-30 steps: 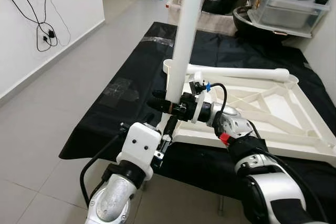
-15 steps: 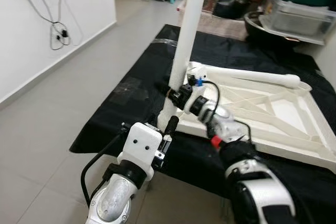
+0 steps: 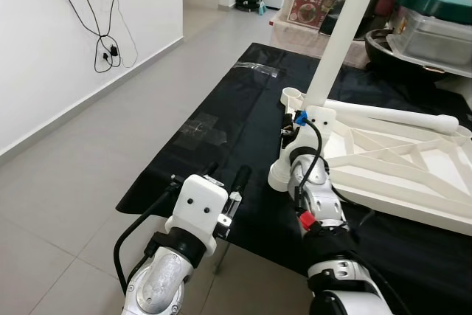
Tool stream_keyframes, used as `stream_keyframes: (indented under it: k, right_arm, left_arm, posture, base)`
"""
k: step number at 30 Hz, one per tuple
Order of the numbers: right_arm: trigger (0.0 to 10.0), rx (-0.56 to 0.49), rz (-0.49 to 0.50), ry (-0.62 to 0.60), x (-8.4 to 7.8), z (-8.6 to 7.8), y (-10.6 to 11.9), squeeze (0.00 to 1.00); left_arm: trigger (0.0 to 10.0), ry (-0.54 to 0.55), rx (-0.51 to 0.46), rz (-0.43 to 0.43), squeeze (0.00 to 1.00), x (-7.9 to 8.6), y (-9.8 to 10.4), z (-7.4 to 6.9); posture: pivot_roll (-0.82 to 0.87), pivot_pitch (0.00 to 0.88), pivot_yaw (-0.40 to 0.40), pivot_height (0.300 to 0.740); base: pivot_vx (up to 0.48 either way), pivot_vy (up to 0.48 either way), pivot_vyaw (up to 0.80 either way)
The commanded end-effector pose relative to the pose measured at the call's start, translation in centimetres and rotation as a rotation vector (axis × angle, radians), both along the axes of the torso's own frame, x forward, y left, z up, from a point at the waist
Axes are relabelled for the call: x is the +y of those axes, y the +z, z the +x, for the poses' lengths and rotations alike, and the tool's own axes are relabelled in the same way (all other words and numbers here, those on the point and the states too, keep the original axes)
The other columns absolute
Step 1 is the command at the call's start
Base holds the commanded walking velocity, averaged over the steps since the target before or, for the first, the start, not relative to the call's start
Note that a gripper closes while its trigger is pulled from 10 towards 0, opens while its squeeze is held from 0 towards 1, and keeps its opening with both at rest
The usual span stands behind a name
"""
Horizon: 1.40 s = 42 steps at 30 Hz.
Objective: Building children table
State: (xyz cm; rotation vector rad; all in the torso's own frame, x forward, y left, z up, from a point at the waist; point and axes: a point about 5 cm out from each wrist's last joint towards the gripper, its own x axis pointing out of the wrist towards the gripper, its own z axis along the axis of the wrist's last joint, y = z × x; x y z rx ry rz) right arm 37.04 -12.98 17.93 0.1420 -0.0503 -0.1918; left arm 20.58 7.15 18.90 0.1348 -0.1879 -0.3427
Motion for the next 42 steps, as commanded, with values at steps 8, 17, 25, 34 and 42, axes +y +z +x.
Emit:
stream_keyframes:
  k: [8,17,25,34,42]
  right_arm:
    - [10.0,-0.108,0.051,0.152,-0.3,1.1,1.5,0.0]
    - [10.0,-0.102,0.179,0.913,2.4,0.5,1.6,0.0]
    - [10.0,0.002,0.056,1.225,3.3,-0.3,-0.5,0.0]
    - [3.8,0.009,0.09,1.503,4.5,-0.9,-0.3,0.0]
    - [0.0,-0.013,0.066,1.394,4.3,-0.3,-0.2,0.0]
  left_arm:
    - [10.0,0.002,0.014,0.005,0.0,-0.2,-0.4,0.1]
    - [10.0,0.002,0.013,0.003,0.0,-0.2,-0.4,0.1]
    - [10.0,0.006,0.01,0.003,0.0,-0.1,-0.2,0.1]
    - [10.0,0.01,0.009,0.005,0.0,-0.1,-0.2,0.1]
    - [10.0,0.008,0.009,0.006,0.0,-0.1,-0.2,0.1]
  posture:
    - [0.15,0.052,-0.124,0.74]
    - [0.15,0.057,-0.124,0.74]
    - [0.15,0.064,-0.125,0.74]
    - [0.16,0.069,-0.127,0.74]
    - [0.15,0.069,-0.123,0.74]
  base:
    - [0.0,0.0,0.0]
    - [0.0,0.0,0.0]
    - [0.0,0.0,0.0]
    - [0.0,0.0,0.0]
    - [0.0,0.0,0.0]
